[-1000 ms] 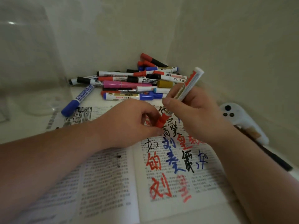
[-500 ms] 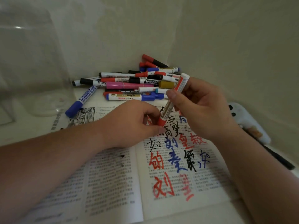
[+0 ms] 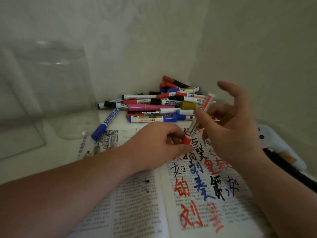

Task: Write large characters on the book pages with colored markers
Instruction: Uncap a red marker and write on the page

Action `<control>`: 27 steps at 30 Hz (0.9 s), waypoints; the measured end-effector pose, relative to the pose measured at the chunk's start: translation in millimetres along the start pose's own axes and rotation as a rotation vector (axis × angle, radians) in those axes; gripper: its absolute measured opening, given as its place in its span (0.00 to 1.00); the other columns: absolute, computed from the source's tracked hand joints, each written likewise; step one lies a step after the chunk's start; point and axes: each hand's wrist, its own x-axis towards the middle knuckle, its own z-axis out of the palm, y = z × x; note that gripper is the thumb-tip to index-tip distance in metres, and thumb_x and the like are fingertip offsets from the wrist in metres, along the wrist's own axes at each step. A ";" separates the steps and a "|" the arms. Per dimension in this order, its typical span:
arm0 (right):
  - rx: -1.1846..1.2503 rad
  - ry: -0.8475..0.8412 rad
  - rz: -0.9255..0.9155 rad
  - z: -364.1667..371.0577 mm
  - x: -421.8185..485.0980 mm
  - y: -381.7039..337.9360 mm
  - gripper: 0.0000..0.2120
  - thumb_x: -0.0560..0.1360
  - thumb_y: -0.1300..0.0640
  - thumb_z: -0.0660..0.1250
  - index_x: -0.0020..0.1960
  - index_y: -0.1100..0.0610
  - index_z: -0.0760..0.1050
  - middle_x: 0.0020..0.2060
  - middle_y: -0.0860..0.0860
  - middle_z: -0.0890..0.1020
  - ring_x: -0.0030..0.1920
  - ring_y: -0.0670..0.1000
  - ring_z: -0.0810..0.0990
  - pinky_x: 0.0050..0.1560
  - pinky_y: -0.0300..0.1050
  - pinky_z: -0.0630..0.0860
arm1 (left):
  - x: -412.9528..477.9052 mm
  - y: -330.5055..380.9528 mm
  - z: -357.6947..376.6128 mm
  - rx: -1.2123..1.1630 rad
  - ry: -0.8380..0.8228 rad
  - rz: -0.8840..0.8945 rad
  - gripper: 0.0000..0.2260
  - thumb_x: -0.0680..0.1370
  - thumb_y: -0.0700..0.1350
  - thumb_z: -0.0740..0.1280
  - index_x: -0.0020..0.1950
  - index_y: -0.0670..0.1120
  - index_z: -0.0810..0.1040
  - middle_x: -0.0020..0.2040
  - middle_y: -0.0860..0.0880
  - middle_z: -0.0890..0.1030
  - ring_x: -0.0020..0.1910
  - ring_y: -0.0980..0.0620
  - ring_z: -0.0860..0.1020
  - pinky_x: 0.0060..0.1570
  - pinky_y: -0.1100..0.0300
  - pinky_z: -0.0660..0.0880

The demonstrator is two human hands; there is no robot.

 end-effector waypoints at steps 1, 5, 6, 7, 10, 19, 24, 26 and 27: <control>0.022 0.052 -0.041 -0.7 1.0 -4.5 0.26 0.76 0.61 0.74 0.64 0.42 0.67 0.36 0.55 0.82 0.31 0.53 0.81 0.33 0.46 0.80 | -0.9 0.4 -1.2 -0.049 0.012 -0.014 0.11 0.71 0.64 0.73 0.49 0.61 0.80 0.42 0.61 0.80 0.43 0.68 0.76 0.37 0.72 0.71; 0.077 0.234 -0.108 -5.4 21.5 -20.1 0.16 0.75 0.55 0.75 0.57 0.49 0.71 0.35 0.48 0.84 0.29 0.46 0.81 0.28 0.38 0.76 | -5.2 -3.6 -9.7 -0.333 0.111 0.095 0.14 0.78 0.62 0.67 0.51 0.54 0.82 0.42 0.56 0.82 0.41 0.58 0.78 0.41 0.60 0.76; 0.080 0.227 -0.061 -5.8 31.6 -26.0 0.20 0.73 0.47 0.77 0.57 0.54 0.74 0.36 0.47 0.84 0.32 0.45 0.82 0.30 0.35 0.76 | -4.3 -5.4 -9.3 -0.397 0.197 0.139 0.14 0.80 0.59 0.64 0.48 0.50 0.82 0.40 0.53 0.81 0.38 0.58 0.76 0.39 0.61 0.74; 0.091 0.212 0.005 -1.5 43.4 -32.8 0.32 0.68 0.36 0.77 0.59 0.59 0.76 0.36 0.46 0.84 0.33 0.43 0.82 0.32 0.33 0.75 | -2.4 -9.8 -11.4 -0.467 0.313 0.145 0.17 0.81 0.56 0.61 0.45 0.46 0.81 0.38 0.50 0.80 0.36 0.59 0.74 0.38 0.62 0.72; 0.140 0.229 0.000 10.4 92.0 -39.2 0.57 0.51 0.18 0.71 0.61 0.63 0.78 0.35 0.42 0.83 0.29 0.39 0.79 0.30 0.31 0.72 | 6.0 -21.1 -19.6 -0.740 0.563 -0.033 0.18 0.83 0.47 0.57 0.43 0.40 0.80 0.35 0.44 0.80 0.30 0.59 0.73 0.37 0.62 0.70; 0.265 0.179 -0.419 113.5 120.5 -159.9 0.11 0.77 0.57 0.73 0.53 0.55 0.72 0.45 0.56 0.83 0.40 0.49 0.86 0.37 0.42 0.83 | 1.8 -15.4 -17.8 -0.206 0.210 -0.135 0.13 0.81 0.49 0.59 0.37 0.49 0.74 0.32 0.53 0.75 0.31 0.57 0.73 0.32 0.59 0.68; 0.041 -0.212 -0.320 148.0 121.9 -161.6 0.12 0.77 0.58 0.74 0.56 0.56 0.75 0.42 0.53 0.85 0.38 0.49 0.85 0.36 0.42 0.83 | 1.9 -15.1 -14.6 -0.016 0.198 0.003 0.16 0.79 0.49 0.62 0.31 0.50 0.72 0.31 0.53 0.76 0.32 0.56 0.74 0.31 0.61 0.65; -0.147 -0.315 -0.282 138.5 125.3 -149.5 0.13 0.77 0.53 0.74 0.59 0.53 0.77 0.43 0.48 0.85 0.38 0.47 0.86 0.36 0.43 0.84 | 2.3 -17.1 -12.6 0.005 0.184 0.035 0.17 0.79 0.50 0.63 0.30 0.49 0.72 0.32 0.51 0.76 0.32 0.54 0.74 0.31 0.57 0.67; -0.220 -0.324 -0.265 127.7 126.1 -142.3 0.12 0.77 0.51 0.74 0.58 0.52 0.79 0.42 0.47 0.85 0.37 0.46 0.86 0.36 0.44 0.84 | 1.8 -17.5 -12.6 0.010 0.183 0.044 0.17 0.78 0.50 0.63 0.30 0.47 0.73 0.32 0.49 0.75 0.33 0.53 0.74 0.32 0.53 0.70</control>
